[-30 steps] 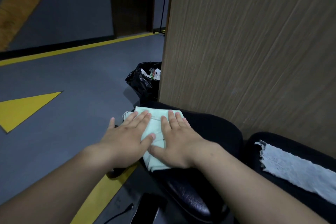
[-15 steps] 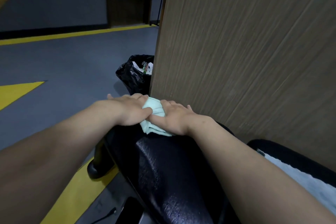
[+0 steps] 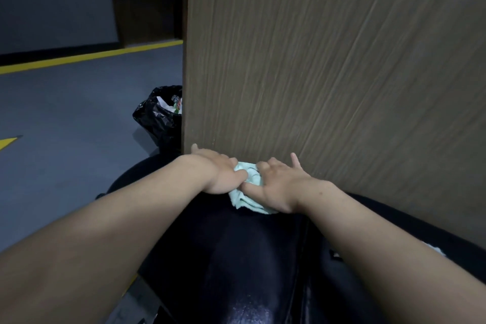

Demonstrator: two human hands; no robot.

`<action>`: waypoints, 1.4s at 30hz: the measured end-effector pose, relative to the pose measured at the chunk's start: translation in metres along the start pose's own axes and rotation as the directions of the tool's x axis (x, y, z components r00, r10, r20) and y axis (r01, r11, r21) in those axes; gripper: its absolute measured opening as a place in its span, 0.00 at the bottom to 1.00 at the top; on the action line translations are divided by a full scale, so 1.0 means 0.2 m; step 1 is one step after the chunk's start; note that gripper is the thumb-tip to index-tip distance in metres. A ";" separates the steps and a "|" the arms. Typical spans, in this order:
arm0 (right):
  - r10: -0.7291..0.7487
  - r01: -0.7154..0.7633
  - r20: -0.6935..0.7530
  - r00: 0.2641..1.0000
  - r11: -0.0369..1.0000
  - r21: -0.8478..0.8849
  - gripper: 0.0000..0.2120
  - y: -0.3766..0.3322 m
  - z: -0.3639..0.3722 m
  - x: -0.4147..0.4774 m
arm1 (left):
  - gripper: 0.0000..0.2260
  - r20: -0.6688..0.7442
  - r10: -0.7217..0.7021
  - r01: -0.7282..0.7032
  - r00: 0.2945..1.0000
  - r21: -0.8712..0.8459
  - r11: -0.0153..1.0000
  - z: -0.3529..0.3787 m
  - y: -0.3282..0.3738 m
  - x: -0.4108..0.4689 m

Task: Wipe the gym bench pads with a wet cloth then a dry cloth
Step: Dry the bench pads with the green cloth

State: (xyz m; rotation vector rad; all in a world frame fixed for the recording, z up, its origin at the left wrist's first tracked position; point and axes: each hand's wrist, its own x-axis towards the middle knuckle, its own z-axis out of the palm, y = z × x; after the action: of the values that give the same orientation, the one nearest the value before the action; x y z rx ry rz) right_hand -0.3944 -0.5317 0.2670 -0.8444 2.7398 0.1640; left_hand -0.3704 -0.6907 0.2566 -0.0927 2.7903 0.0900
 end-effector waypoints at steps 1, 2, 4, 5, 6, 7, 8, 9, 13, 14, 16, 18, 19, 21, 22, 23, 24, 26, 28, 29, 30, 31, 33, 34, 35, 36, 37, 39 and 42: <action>0.019 -0.019 0.003 1.000 1.000 -0.003 0.42 0.03 0.00 -0.02 | 0.26 0.003 0.016 -0.016 1.000 -0.026 1.000 0.00 0.03 0.01; 0.035 -0.035 0.007 0.999 0.999 -0.007 0.43 0.05 0.01 -0.03 | 0.26 0.001 0.029 -0.029 1.000 -0.052 0.998 0.00 0.05 0.01; 0.068 -0.068 0.015 0.998 0.997 -0.027 0.45 0.10 0.02 -0.06 | 0.25 -0.020 0.048 -0.049 0.999 -0.079 0.996 0.00 0.11 0.02; 0.084 -0.083 0.025 0.996 0.995 -0.047 0.48 0.12 0.03 -0.08 | 0.25 -0.032 0.054 -0.056 0.998 -0.073 0.996 0.01 0.14 0.01; 0.099 -0.095 0.038 0.994 0.993 -0.075 0.50 0.13 0.04 -0.10 | 0.26 -0.043 0.064 -0.066 0.997 -0.056 0.996 0.01 0.17 0.01; 0.109 -0.104 0.048 0.993 0.989 -0.106 0.52 0.14 0.06 -0.12 | 0.27 -0.052 0.076 -0.078 0.996 -0.037 0.996 0.03 0.20 -0.01; 0.116 -0.109 0.052 0.992 0.985 -0.131 0.52 0.15 0.07 -0.15 | 0.28 -0.061 0.091 -0.092 0.994 -0.020 0.996 0.04 0.22 -0.02; 0.125 -0.116 0.049 0.991 0.983 -0.145 0.51 0.15 0.08 -0.19 | 0.29 -0.068 0.106 -0.106 0.992 -0.008 0.994 0.05 0.24 -0.04; 0.146 -0.139 0.049 0.988 0.982 -0.127 0.47 0.14 0.10 -0.34 | 0.30 -0.096 0.159 -0.158 0.983 0.024 0.987 0.11 0.28 -0.13; 0.140 -0.134 0.045 0.989 0.985 -0.110 0.46 0.12 0.11 -0.37 | 0.30 -0.114 0.166 -0.164 0.979 0.026 0.986 0.13 0.29 -0.16; 0.077 -0.077 0.007 0.997 0.997 -0.005 0.41 0.09 0.12 -0.42 | 0.30 -0.171 0.167 -0.171 0.971 -0.007 0.985 0.18 0.30 -0.23; -0.006 0.010 -0.021 1.000 0.981 0.192 0.37 0.04 0.13 -0.46 | 0.29 -0.232 0.166 -0.182 0.958 -0.047 0.982 0.23 0.31 -0.30; -0.026 0.031 -0.019 0.999 0.956 0.293 0.36 0.02 0.13 -0.47 | 0.28 -0.250 0.167 -0.185 0.954 -0.050 0.982 0.24 0.30 -0.33; -0.014 0.016 -0.009 1.000 0.893 0.450 0.32 -0.01 0.14 -0.47 | 0.26 -0.266 0.153 -0.181 0.952 -0.086 0.980 0.24 0.29 -0.38; 0.004 0.004 -0.014 1.000 0.859 0.512 0.28 -0.03 0.15 -0.45 | 0.26 -0.281 0.132 -0.176 0.950 -0.134 0.975 0.24 0.27 -0.41; 0.024 -0.006 -0.026 0.999 0.830 0.557 0.22 -0.04 0.15 -0.44 | 0.25 -0.306 0.105 -0.167 0.946 -0.184 0.969 0.24 0.24 -0.44; 0.041 -0.008 -0.044 0.998 0.816 0.578 0.18 -0.06 0.15 -0.43 | 0.25 -0.329 0.074 -0.152 0.941 -0.217 0.964 0.24 0.21 -0.47; 0.084 -0.013 -0.095 0.992 0.814 0.581 0.19 -0.08 0.16 -0.41 | 0.27 -0.328 0.006 -0.082 0.945 -0.219 0.972 0.26 0.13 -0.54; 0.143 -0.054 -0.138 0.980 0.859 0.509 0.28 -0.10 0.20 -0.39 | 0.29 -0.298 -0.075 0.017 0.952 -0.193 0.981 0.27 0.02 -0.62; 0.160 -0.066 -0.171 0.972 0.889 0.453 0.31 -0.10 0.22 -0.39 | 0.30 -0.293 -0.111 0.058 0.950 -0.183 0.981 0.28 -0.04 -0.65; 0.168 -0.072 -0.197 0.966 0.905 0.418 0.32 -0.10 0.25 -0.37 | 0.31 -0.296 -0.137 0.089 0.945 -0.171 0.981 0.28 -0.08 -0.68; 0.171 -0.073 -0.212 0.962 0.912 0.405 0.33 -0.09 0.26 -0.36 | 0.32 -0.303 -0.151 0.109 0.941 -0.151 0.983 0.28 -0.12 -0.70; 0.160 -0.067 -0.211 0.964 0.918 0.390 0.35 -0.05 0.27 -0.33 | 0.33 -0.305 -0.152 0.121 0.940 -0.118 0.986 0.30 -0.17 -0.72; 0.148 -0.062 -0.203 0.968 0.924 0.378 0.35 -0.03 0.26 -0.31 | 0.34 -0.298 -0.145 0.114 0.944 -0.117 0.986 0.31 -0.19 -0.73; 0.135 -0.057 -0.193 0.972 0.930 0.364 0.35 0.00 0.26 -0.28 | 0.36 -0.287 -0.136 0.101 0.948 -0.133 0.986 0.33 -0.21 -0.74; 0.126 -0.054 -0.182 0.975 0.932 0.357 0.35 0.03 0.25 -0.26 | 0.40 -0.282 -0.127 0.084 0.951 -0.161 0.983 0.34 -0.22 -0.74; 0.125 -0.056 -0.171 0.977 0.931 0.361 0.35 0.05 0.24 -0.24 | 0.45 -0.290 -0.117 0.065 0.950 -0.186 0.980 0.35 -0.23 -0.73; 0.143 -0.078 -0.147 0.979 0.922 0.380 0.35 0.09 0.22 -0.19 | 0.50 -0.320 -0.109 0.042 0.941 -0.209 0.977 0.37 -0.25 -0.72; 0.165 -0.110 -0.120 0.979 0.922 0.371 0.33 0.10 0.21 -0.15 | 0.50 -0.350 -0.111 0.042 0.930 -0.198 0.979 0.38 -0.27 -0.71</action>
State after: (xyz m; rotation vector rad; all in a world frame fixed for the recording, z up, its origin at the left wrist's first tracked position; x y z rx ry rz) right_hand -0.3724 -0.4921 0.2366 -0.5808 2.8348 -0.3858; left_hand -0.2080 -0.7305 0.2314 -0.2928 3.1332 0.3501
